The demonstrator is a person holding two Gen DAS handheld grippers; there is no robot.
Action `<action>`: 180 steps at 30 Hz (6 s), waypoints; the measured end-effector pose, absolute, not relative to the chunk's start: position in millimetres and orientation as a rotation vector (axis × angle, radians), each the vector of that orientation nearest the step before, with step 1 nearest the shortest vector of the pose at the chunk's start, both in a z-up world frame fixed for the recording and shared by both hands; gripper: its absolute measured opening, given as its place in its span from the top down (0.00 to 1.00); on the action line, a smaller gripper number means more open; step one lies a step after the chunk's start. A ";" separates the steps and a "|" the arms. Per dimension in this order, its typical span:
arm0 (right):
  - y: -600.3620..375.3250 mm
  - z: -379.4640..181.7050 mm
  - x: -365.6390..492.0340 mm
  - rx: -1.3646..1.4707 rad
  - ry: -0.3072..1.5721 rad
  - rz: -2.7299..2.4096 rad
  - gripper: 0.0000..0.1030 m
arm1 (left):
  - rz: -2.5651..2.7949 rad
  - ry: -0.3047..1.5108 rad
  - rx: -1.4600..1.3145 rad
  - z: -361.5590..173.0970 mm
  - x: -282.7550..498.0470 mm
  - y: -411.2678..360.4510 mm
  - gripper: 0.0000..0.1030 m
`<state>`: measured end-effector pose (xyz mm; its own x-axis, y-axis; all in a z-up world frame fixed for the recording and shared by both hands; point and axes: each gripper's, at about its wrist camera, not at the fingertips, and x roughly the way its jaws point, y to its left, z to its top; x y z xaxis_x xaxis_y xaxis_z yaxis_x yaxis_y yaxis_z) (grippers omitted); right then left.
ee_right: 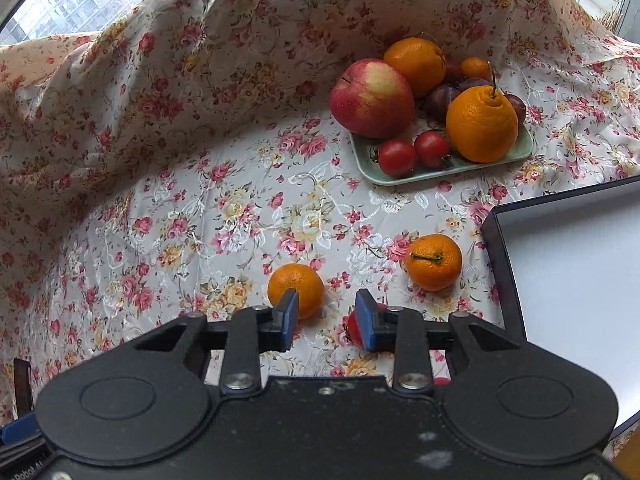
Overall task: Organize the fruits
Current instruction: 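Move the right tool toward a red tomato while the left tool approaches dark red plums, then close the right tool on the red tomato while the left tool grasps a dark red plum, then carry the tomato in the right tool and plum in the left tool over the white box, then open the right tool dropping the tomato while the left tool releases the plum into the box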
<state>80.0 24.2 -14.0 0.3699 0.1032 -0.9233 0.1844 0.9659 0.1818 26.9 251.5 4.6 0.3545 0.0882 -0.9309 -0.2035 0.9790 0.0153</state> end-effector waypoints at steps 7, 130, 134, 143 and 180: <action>20.9 -36.5 88.7 0.240 1.233 -0.131 0.67 | 0.191 1.204 -0.119 1.7 27.4 256.7 0.24; -255.6 -11.5 21.8 0.518 1.253 -0.625 0.61 | -0.245 1.278 0.033 -16.5 60.4 -62.6 0.57; -275.2 -16.9 12.2 0.521 1.261 -0.666 0.61 | -0.271 1.277 0.059 -20.4 55.6 -89.6 0.57; -309.6 -25.7 -4.5 0.496 1.273 -0.722 0.61 | -0.286 1.292 0.132 -38.0 48.6 -125.9 0.57; -316.4 -22.6 -10.0 0.537 1.308 -0.757 0.62 | -0.278 1.282 0.168 -34.9 49.1 -123.7 0.53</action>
<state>-10.1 -316.4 -22.6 0.0825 -0.1897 -0.9784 0.7536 0.6543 -0.0633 49.1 -123.7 -34.9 0.2582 -0.1111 -0.9597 0.2963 0.9546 -0.0308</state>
